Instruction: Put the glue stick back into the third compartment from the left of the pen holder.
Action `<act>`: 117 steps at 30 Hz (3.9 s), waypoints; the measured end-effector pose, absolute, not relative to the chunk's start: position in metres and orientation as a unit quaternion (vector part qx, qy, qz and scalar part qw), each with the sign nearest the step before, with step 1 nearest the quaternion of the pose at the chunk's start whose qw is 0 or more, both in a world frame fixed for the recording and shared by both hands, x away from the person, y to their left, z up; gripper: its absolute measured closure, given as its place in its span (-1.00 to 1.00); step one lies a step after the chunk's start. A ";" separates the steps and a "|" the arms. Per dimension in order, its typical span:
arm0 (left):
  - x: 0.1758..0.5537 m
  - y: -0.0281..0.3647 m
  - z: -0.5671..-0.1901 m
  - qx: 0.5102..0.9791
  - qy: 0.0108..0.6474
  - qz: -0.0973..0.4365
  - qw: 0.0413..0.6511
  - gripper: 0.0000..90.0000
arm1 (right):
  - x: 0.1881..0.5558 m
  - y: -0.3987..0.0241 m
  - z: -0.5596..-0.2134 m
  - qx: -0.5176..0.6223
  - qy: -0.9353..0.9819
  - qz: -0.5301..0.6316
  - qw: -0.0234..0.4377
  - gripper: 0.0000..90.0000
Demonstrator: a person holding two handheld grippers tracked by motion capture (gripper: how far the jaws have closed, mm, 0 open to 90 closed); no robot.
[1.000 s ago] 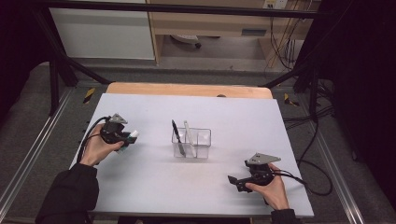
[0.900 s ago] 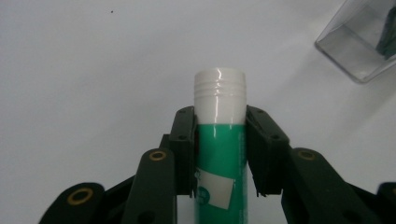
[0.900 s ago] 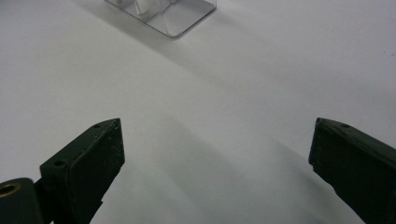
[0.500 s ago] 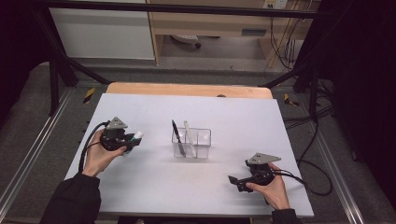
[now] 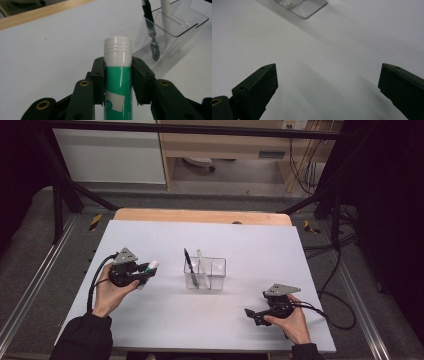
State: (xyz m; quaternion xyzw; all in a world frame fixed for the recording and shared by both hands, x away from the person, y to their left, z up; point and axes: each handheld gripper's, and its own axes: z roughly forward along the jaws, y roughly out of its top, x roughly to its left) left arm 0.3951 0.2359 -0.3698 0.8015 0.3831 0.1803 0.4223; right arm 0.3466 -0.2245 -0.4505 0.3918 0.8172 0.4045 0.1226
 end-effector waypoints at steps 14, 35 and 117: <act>0.385 0.212 -0.349 0.788 0.357 0.186 0.466 0.45 | 0.346 -0.225 -0.452 0.385 0.825 0.395 0.124 -0.93; 0.385 0.169 -0.317 0.767 0.326 0.188 0.520 0.45 | 0.345 -0.225 -0.451 0.381 0.828 0.392 0.125 -0.94; 0.439 0.038 -0.381 0.773 0.311 0.146 0.533 0.45 | 0.345 -0.226 -0.451 0.375 0.831 0.391 0.127 -0.94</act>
